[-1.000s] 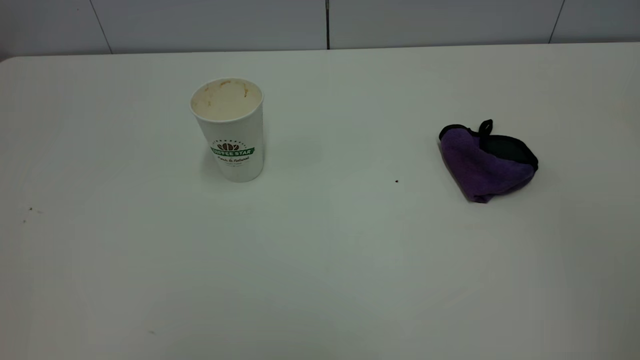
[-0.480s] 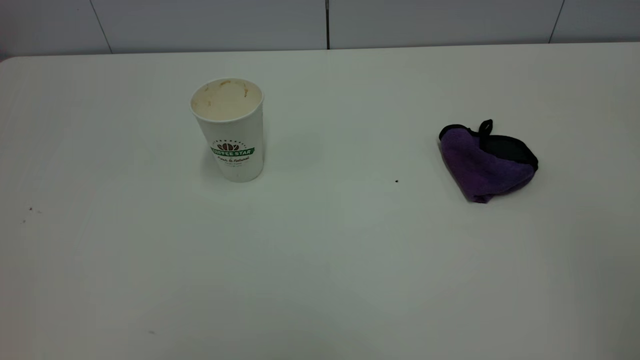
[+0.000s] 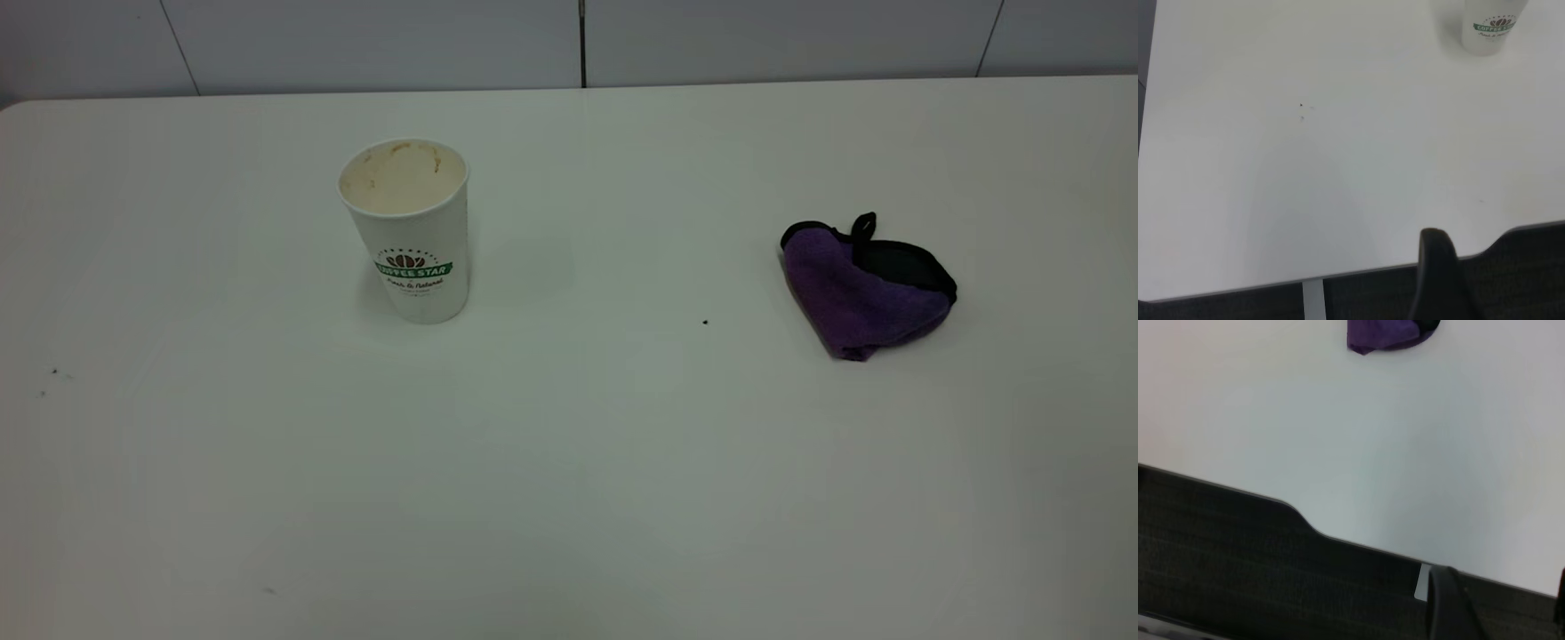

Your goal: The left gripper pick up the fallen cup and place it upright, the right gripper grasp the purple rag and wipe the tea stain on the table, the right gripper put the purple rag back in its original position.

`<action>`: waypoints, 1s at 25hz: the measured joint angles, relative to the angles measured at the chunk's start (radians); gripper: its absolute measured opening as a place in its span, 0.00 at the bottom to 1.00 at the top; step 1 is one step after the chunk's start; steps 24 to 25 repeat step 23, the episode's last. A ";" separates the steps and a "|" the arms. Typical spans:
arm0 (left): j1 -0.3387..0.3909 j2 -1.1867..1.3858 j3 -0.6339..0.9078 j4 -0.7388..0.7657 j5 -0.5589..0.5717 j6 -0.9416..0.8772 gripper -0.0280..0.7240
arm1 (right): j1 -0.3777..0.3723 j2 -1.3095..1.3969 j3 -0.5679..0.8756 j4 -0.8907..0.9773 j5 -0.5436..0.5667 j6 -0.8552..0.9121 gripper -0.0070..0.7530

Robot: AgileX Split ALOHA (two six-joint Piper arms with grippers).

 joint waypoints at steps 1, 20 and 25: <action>0.000 0.000 0.000 0.000 0.000 0.000 0.68 | -0.004 -0.002 0.000 0.000 0.000 0.000 0.55; 0.000 0.000 0.000 0.000 0.000 0.000 0.68 | -0.218 -0.301 0.000 0.000 0.012 0.000 0.55; 0.000 0.000 0.000 0.000 0.000 0.000 0.68 | -0.215 -0.301 0.000 0.000 0.012 0.002 0.55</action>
